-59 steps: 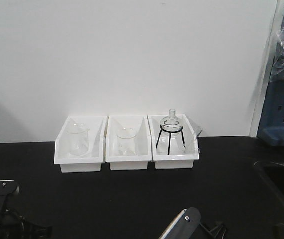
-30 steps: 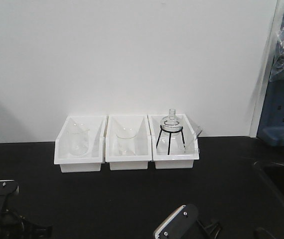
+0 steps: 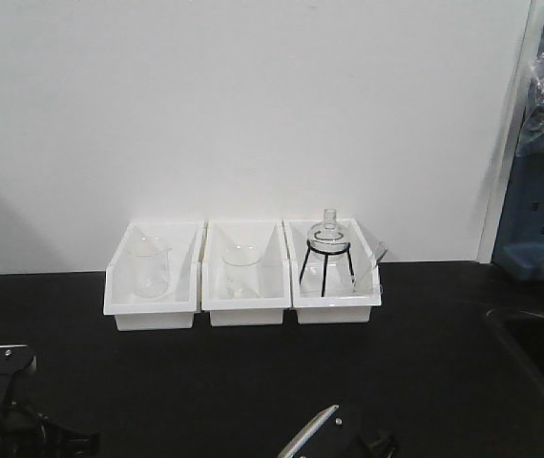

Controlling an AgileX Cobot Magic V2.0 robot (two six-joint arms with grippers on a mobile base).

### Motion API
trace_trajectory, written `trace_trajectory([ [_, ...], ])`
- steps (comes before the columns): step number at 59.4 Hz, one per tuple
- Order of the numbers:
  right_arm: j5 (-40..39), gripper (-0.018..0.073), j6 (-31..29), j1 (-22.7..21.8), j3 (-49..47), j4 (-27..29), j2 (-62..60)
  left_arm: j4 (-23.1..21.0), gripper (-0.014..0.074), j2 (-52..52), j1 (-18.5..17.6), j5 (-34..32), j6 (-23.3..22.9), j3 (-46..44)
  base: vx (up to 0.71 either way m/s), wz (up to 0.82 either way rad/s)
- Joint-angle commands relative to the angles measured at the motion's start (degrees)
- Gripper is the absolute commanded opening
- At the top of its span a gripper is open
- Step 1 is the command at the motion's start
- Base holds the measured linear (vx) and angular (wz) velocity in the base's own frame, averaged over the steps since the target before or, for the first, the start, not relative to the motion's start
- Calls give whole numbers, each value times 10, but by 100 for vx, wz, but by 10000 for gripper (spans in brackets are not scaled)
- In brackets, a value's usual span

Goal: Sort red and green spoons into left cabinet
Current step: 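Lower the right gripper onto the green spoon handle and close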

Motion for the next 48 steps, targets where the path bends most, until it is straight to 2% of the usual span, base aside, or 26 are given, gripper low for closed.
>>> trace_trajectory([
  [1, -49, 253, 3, -1, -17, -5, -18, -4, -6, -20, -5, -25, 0, -16, 0, 0],
  [12, -59, -17, 1, -1, -17, -5, -18, -4, -6, -20, -5, -25, 0, -16, 0, 0],
  [48, -62, -6, -17, -1, -17, -5, -61, -3, -6, -20, -5, -45, 18, -16, 0, 0],
])
